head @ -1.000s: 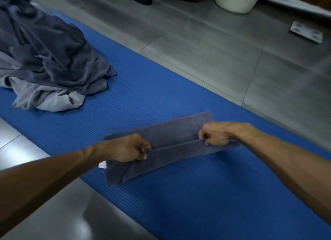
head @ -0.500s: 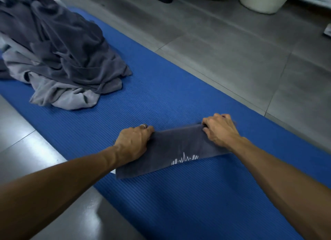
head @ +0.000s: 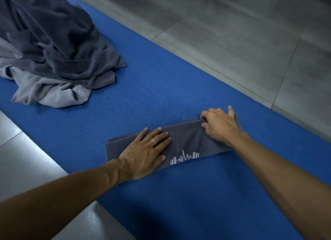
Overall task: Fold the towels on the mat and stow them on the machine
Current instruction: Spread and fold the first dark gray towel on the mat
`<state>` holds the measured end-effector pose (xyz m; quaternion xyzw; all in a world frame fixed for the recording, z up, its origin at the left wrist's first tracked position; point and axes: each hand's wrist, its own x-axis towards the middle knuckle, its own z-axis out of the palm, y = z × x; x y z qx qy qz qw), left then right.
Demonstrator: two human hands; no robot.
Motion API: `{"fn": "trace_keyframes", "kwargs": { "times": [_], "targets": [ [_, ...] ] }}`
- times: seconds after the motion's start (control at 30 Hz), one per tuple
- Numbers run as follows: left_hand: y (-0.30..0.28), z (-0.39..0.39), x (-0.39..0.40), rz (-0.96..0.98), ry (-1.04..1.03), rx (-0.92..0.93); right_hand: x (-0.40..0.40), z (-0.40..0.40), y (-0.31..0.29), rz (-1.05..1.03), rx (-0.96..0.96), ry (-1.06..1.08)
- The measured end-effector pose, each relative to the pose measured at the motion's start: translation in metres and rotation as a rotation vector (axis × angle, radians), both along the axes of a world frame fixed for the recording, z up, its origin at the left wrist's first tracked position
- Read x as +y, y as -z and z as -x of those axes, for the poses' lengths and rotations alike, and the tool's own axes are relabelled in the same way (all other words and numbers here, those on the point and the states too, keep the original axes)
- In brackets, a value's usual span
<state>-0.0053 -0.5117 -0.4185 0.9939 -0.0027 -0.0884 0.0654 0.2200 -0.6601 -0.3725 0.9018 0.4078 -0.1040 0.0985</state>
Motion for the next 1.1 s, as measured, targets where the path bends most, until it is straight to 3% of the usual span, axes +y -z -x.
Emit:
{"fn": "trace_keyframes", "kwargs": {
  "times": [0.1,0.17,0.23,0.3,0.47,0.57,0.7,0.77,0.93,1.03,1.1],
  "targets": [
    [0.011,0.007,0.006,-0.057,0.028,0.01,0.006,0.035,0.009,-0.167,-0.124,-0.136],
    [0.015,0.006,0.007,-0.085,0.035,-0.01,0.009,0.074,0.027,-0.258,-0.024,-0.261],
    [0.018,0.007,0.008,-0.079,0.042,-0.035,0.001,0.093,0.044,-0.213,0.099,-0.31],
    [0.016,0.007,0.008,-0.053,0.024,-0.054,-0.017,0.073,0.05,-0.129,0.135,-0.282],
    [0.018,0.006,0.009,-0.04,0.02,-0.046,-0.071,-0.015,0.046,0.021,-0.012,-0.081],
    [0.018,0.006,0.009,-0.038,0.016,-0.056,-0.059,-0.001,0.041,-0.024,-0.051,0.048],
    [0.019,0.006,0.009,-0.048,0.024,-0.088,-0.043,0.057,0.046,-0.128,0.115,-0.125],
    [0.02,0.007,0.009,-0.061,0.028,-0.081,-0.059,0.041,0.046,-0.083,0.093,-0.126],
    [0.016,0.028,0.019,-0.086,-0.029,-0.028,-0.072,0.008,0.031,0.178,0.011,0.128],
    [0.01,0.059,0.041,-0.068,-0.25,0.016,-0.04,0.057,0.025,0.029,-0.004,0.106],
    [-0.001,0.072,0.056,0.006,-0.326,0.066,-0.025,0.097,0.022,-0.098,0.088,-0.01]
  ]
}}
